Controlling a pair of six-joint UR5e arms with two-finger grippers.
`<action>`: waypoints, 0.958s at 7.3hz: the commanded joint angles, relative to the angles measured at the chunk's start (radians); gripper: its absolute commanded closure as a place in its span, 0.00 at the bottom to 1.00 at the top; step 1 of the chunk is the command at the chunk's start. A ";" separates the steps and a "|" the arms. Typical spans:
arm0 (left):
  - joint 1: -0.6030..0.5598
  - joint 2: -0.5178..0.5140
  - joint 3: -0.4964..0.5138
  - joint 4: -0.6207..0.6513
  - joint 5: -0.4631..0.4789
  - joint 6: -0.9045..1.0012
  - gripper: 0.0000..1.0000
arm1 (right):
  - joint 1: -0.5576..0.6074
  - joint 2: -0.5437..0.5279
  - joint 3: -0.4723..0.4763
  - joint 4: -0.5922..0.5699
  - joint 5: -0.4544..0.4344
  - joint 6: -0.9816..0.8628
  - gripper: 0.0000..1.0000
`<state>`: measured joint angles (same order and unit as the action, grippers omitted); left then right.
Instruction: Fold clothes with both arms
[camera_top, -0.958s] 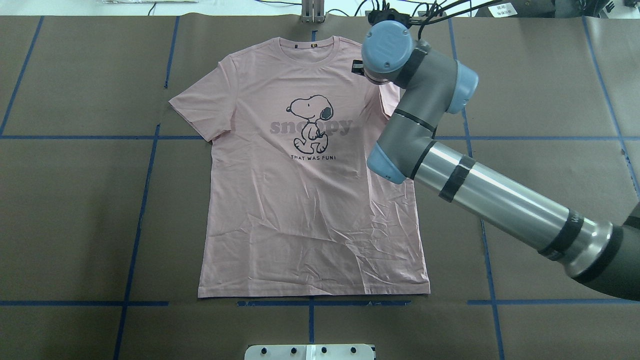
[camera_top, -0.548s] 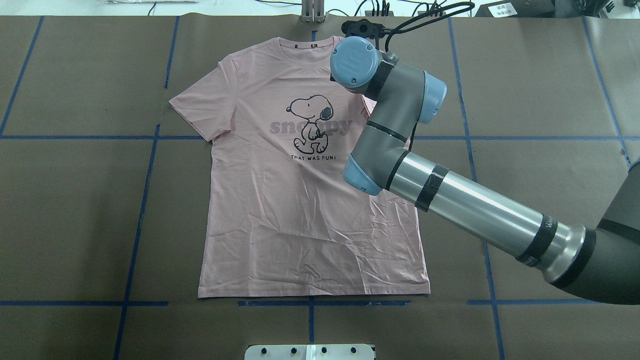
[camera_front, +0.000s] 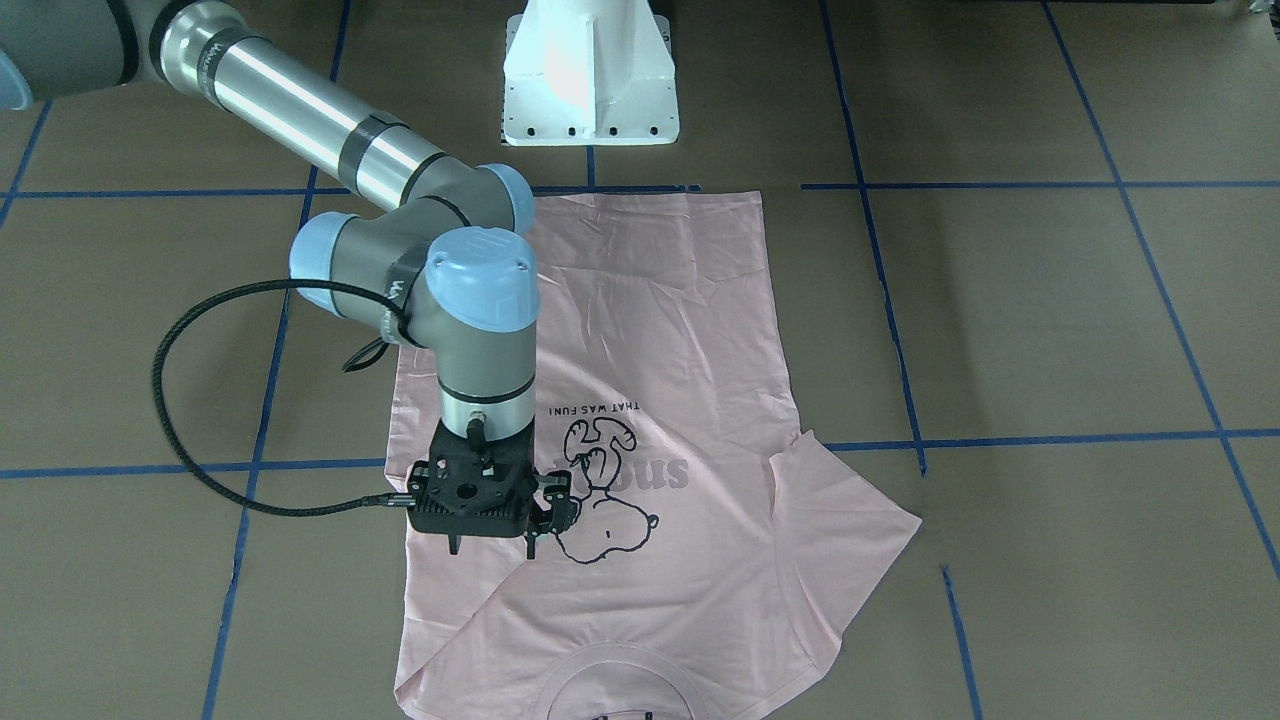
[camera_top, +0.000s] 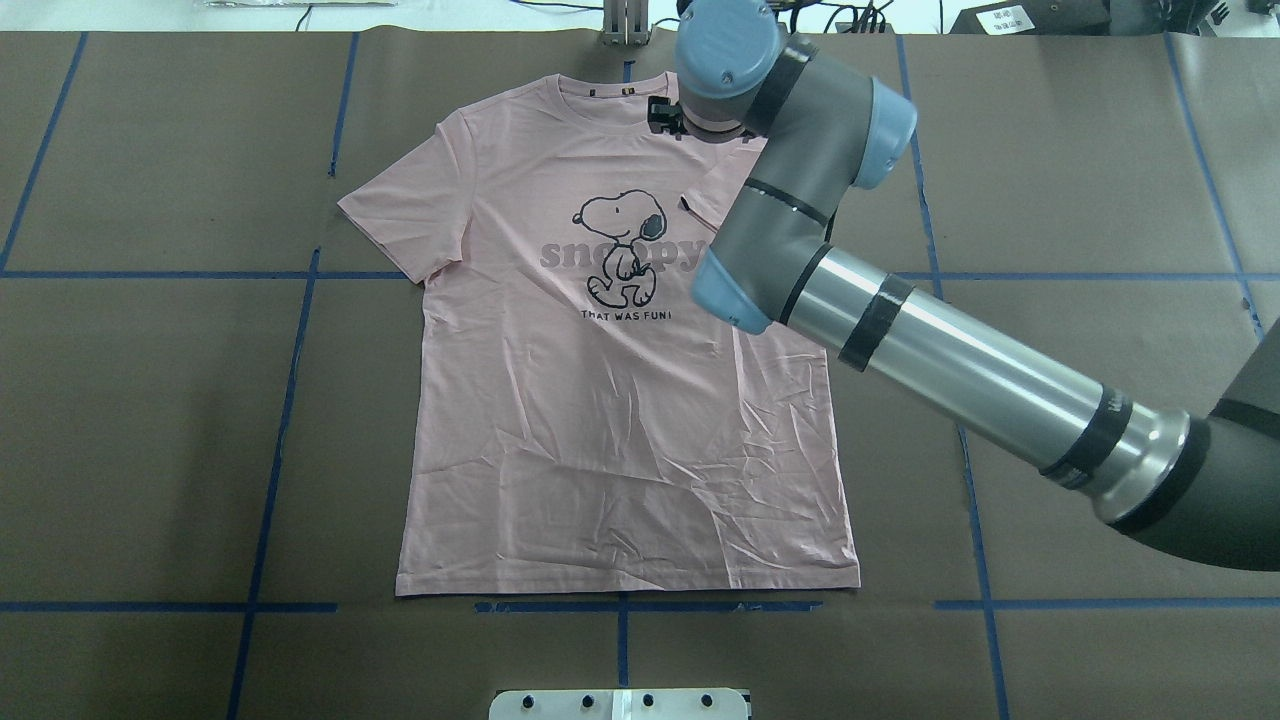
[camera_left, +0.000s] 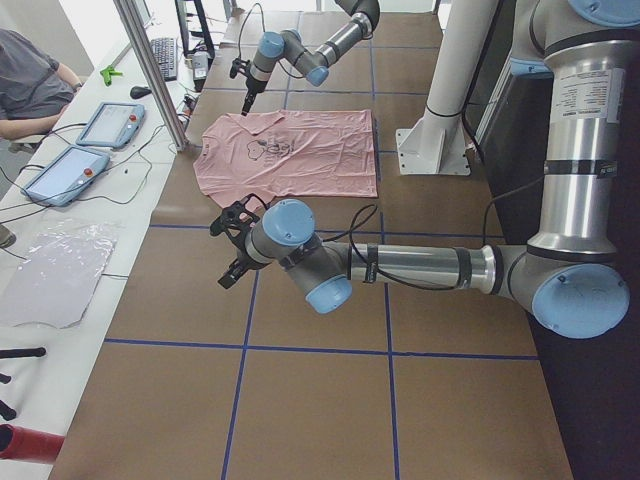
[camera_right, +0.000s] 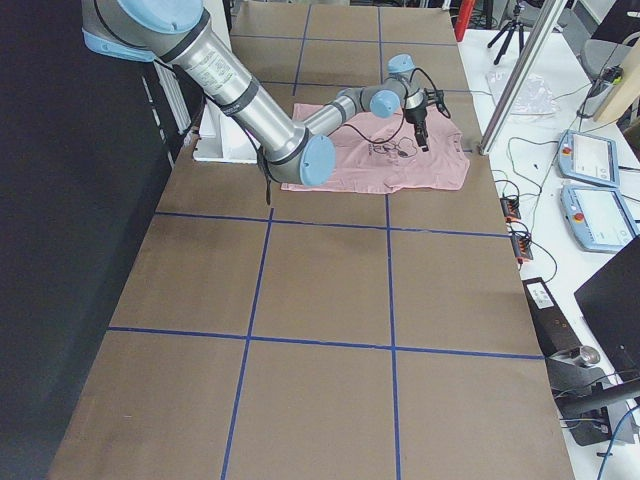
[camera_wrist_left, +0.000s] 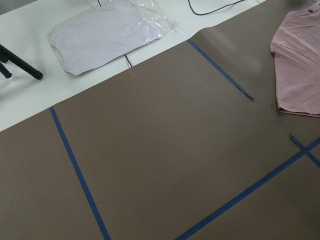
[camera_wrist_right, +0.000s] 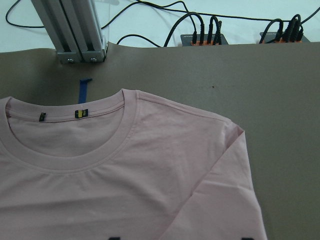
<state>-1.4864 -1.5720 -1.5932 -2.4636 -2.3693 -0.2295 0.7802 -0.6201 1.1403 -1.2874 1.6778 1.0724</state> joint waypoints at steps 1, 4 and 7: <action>0.087 -0.058 0.002 0.002 0.005 -0.219 0.10 | 0.161 -0.112 0.088 0.009 0.226 -0.237 0.00; 0.310 -0.175 0.034 0.006 0.239 -0.544 0.25 | 0.353 -0.365 0.215 0.060 0.458 -0.547 0.00; 0.523 -0.369 0.230 0.008 0.511 -0.796 0.42 | 0.367 -0.440 0.214 0.203 0.476 -0.531 0.00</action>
<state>-1.0345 -1.8554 -1.4599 -2.4542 -1.9579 -0.9277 1.1423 -1.0418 1.3531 -1.1110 2.1471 0.5367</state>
